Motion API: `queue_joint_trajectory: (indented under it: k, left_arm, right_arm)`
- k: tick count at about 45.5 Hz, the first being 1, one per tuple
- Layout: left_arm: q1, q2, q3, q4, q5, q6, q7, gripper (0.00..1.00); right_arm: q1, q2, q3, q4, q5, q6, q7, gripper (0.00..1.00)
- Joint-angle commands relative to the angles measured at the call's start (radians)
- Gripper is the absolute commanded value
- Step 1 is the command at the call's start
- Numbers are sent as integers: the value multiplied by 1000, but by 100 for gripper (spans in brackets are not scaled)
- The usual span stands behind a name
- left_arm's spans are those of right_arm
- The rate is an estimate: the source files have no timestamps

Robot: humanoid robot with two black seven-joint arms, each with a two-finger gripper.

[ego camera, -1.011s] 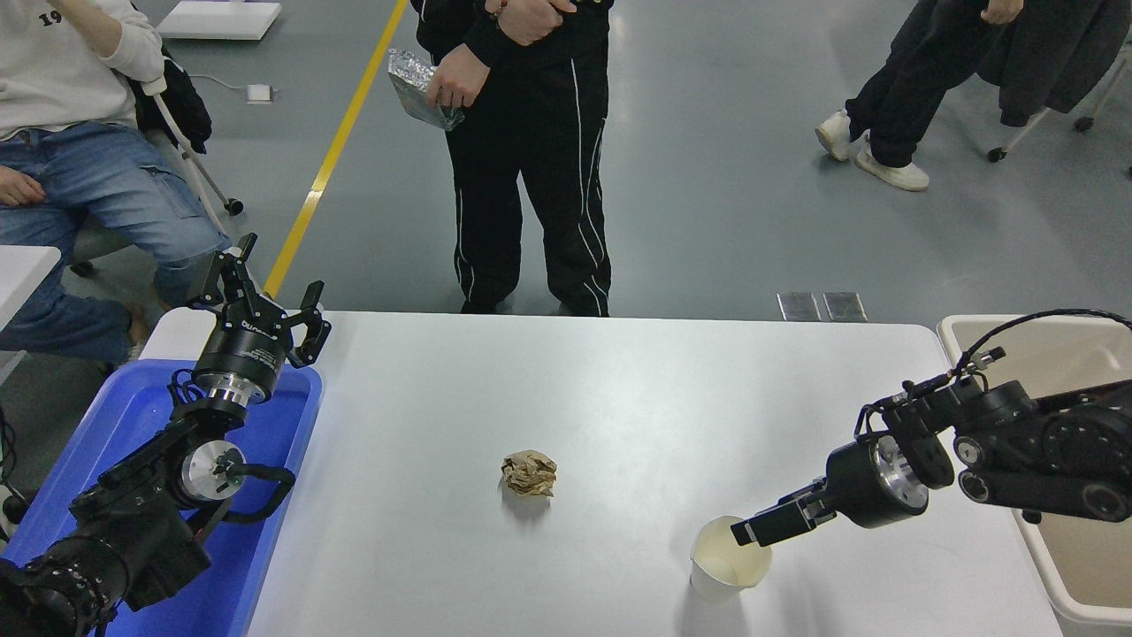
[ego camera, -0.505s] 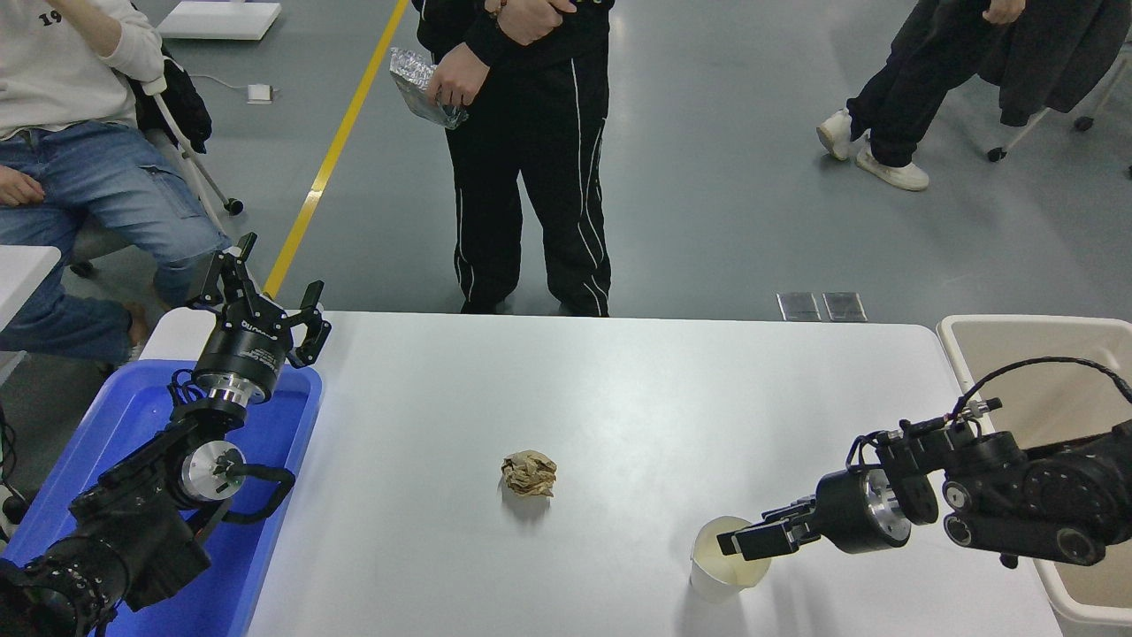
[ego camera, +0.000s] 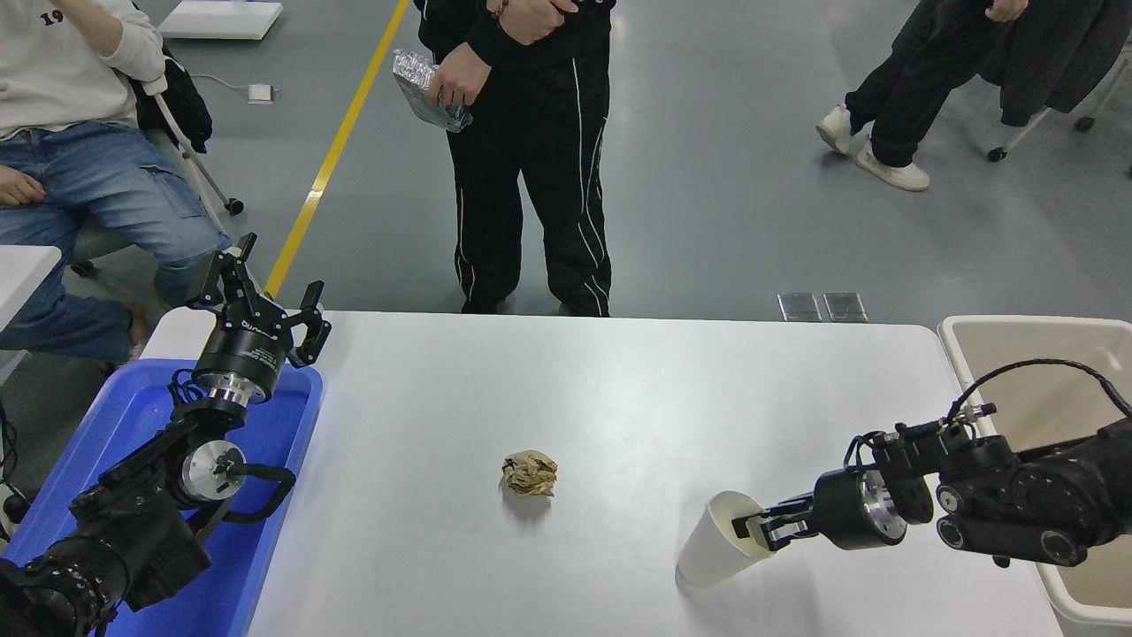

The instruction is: Dispose of the paper cup in the dustbin

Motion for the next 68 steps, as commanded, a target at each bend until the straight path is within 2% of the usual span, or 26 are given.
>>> queue_joint_trajectory:
  k: [1, 13, 21, 27, 34, 45, 51, 61, 68]
  left_arm:
    - [0, 0, 1, 0, 0, 0, 0, 100]
    - [0, 0, 0, 0, 0, 0, 0, 100]
    - [0, 0, 0, 0, 0, 0, 0, 100]
    - [0, 0, 0, 0, 0, 0, 0, 100]
    - [0, 0, 0, 0, 0, 0, 0, 100]
    - [0, 1, 0, 0, 0, 0, 0, 100]
    - [0, 0, 0, 0, 0, 0, 0, 100]
    - [0, 0, 0, 0, 0, 0, 0, 100]
    - [0, 0, 0, 0, 0, 0, 0, 100]
  right_arm:
    - [9, -6, 8, -1, 1, -6, 19, 0]
    - [47, -69, 46, 5, 6, -8, 62, 0]
    - [47, -183, 187, 65, 27, 14, 97, 0]
    - [67, -287, 252, 155, 104, 49, 97, 0]
    - [99, -423, 364, 240, 210, 152, 97, 0]
    - [98, -551, 586, 230, 388, 360, 95, 0]
    - [98, -585, 657, 227, 475, 417, 91, 0]
    - [86, -589, 669, 186, 506, 423, 89, 0]
    - [58, -565, 665, 44, 546, 419, 89, 0]
